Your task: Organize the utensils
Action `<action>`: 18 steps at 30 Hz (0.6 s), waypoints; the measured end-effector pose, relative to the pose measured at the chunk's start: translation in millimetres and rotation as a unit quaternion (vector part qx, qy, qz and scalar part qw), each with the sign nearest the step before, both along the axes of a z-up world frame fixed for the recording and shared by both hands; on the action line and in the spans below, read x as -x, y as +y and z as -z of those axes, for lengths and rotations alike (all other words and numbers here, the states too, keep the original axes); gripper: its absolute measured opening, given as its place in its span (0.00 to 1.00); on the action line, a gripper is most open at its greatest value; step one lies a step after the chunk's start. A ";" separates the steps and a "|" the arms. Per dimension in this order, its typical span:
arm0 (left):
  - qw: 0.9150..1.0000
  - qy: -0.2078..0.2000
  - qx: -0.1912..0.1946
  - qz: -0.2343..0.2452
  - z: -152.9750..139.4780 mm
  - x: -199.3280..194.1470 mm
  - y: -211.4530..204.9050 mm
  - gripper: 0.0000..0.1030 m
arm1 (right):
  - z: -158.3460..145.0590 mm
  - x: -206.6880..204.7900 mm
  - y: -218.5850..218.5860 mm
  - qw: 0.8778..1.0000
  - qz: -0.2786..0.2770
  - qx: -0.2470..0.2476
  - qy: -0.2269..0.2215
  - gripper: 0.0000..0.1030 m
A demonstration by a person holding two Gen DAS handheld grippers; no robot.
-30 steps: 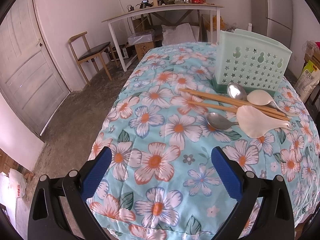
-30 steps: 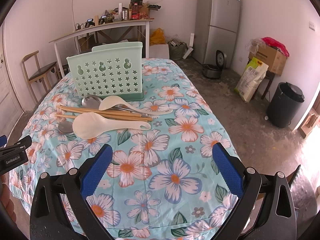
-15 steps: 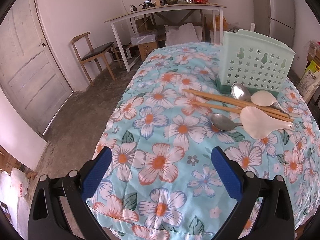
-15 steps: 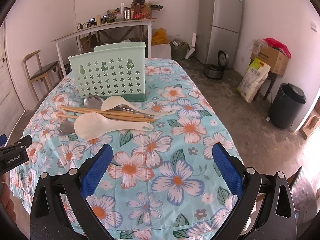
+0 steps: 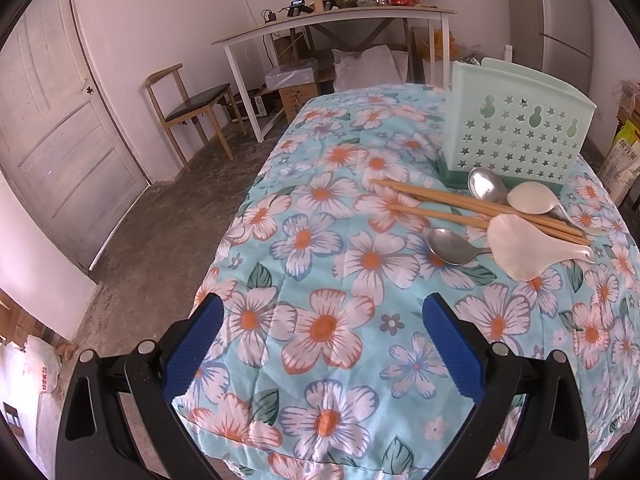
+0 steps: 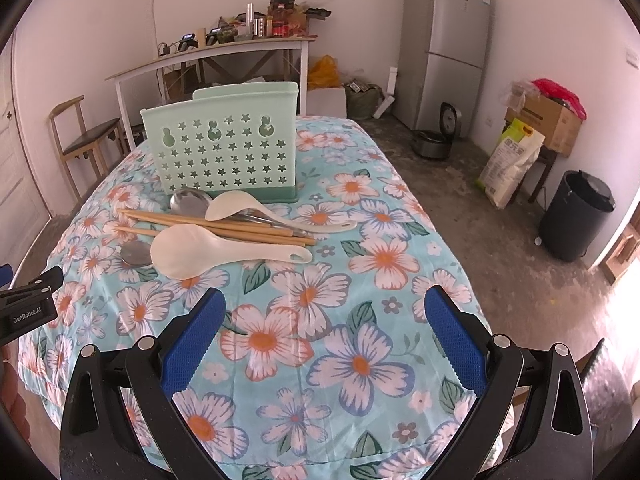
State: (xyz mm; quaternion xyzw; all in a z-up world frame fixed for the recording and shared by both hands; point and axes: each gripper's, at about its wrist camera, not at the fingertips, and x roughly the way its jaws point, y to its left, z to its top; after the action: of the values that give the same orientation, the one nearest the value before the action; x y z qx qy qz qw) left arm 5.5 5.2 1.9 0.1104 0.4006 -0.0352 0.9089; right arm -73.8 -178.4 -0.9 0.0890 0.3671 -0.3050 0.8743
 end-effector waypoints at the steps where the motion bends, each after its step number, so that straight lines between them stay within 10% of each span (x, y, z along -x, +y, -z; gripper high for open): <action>1: 1.000 0.001 -0.001 -0.001 0.0 -1.1 0.3 0.95 | 0.2 -0.1 -0.5 1.000 0.000 0.000 0.000 0.92; 18: 0.999 0.036 0.015 0.030 19.2 -23.9 -15.0 0.95 | 26.3 -17.6 2.1 0.999 -0.043 -0.023 0.016 0.93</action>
State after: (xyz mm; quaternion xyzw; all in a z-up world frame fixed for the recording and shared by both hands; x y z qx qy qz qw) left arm 29.4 -9.8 -17.3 0.1073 0.4286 -0.0719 0.8942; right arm -56.3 -176.3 -27.2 0.0882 0.3911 -0.2595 0.8786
